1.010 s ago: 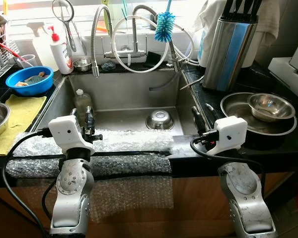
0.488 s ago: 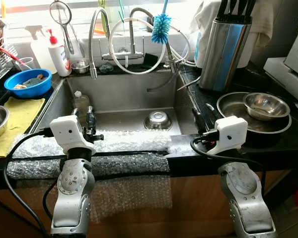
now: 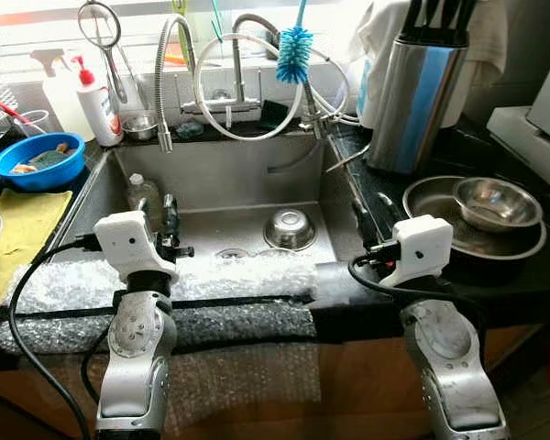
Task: Kitchen organization
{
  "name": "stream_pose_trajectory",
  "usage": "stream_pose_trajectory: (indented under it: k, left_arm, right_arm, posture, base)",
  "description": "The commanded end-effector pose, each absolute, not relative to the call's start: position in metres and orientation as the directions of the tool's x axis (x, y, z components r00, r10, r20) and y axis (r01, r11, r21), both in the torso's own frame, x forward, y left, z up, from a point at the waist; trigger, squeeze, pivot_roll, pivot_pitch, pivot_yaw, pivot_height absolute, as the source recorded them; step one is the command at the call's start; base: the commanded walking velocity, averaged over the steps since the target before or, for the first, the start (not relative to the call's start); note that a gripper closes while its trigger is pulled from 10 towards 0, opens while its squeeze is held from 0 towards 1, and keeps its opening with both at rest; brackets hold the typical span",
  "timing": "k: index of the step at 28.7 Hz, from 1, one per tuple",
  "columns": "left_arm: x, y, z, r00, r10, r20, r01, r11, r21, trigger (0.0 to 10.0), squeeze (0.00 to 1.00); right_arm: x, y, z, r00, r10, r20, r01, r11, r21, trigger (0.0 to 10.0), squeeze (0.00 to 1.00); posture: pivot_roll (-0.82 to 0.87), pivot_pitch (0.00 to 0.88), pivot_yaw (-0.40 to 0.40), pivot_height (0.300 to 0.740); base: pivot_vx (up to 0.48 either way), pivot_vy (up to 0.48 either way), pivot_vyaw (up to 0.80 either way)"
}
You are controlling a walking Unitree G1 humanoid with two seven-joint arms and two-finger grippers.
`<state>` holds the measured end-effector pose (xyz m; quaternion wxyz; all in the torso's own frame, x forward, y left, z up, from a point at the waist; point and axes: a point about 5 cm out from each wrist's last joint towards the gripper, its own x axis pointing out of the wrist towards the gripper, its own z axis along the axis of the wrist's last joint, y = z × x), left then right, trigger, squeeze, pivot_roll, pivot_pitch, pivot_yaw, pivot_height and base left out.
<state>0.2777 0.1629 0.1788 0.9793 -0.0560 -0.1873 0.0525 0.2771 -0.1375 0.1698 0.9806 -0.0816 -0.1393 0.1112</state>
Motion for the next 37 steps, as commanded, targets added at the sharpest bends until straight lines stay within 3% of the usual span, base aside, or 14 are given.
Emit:
stream_pose_trajectory:
  k: [1,27,37]
  left_arm:
    - [0.281,0.160,0.180,0.925,0.109,0.364,-0.075,0.991,-0.106,10.0,0.00]
    - [0.281,0.160,0.180,0.924,0.111,0.367,-0.076,0.991,-0.108,10.0,0.00]
    - [0.282,0.158,0.181,0.924,0.101,0.370,-0.064,0.992,-0.109,10.0,0.00]
  right_arm:
    - [0.279,-0.135,0.173,0.931,0.246,0.269,-0.199,0.962,-0.188,10.0,0.00]
    - [0.277,-0.132,0.173,0.926,0.269,0.265,-0.215,0.952,-0.216,10.0,0.00]
    - [0.281,-0.142,0.176,0.945,0.200,0.259,-0.151,0.968,-0.199,10.0,0.00]
  posture:
    - [-0.13,0.000,0.056,0.740]
    - [-0.13,0.000,0.052,0.740]
    - [-0.14,0.000,0.059,0.740]
  base:
    - [0.255,0.000,0.00]
    - [0.266,0.000,0.00]
    - [0.109,0.000,0.00]
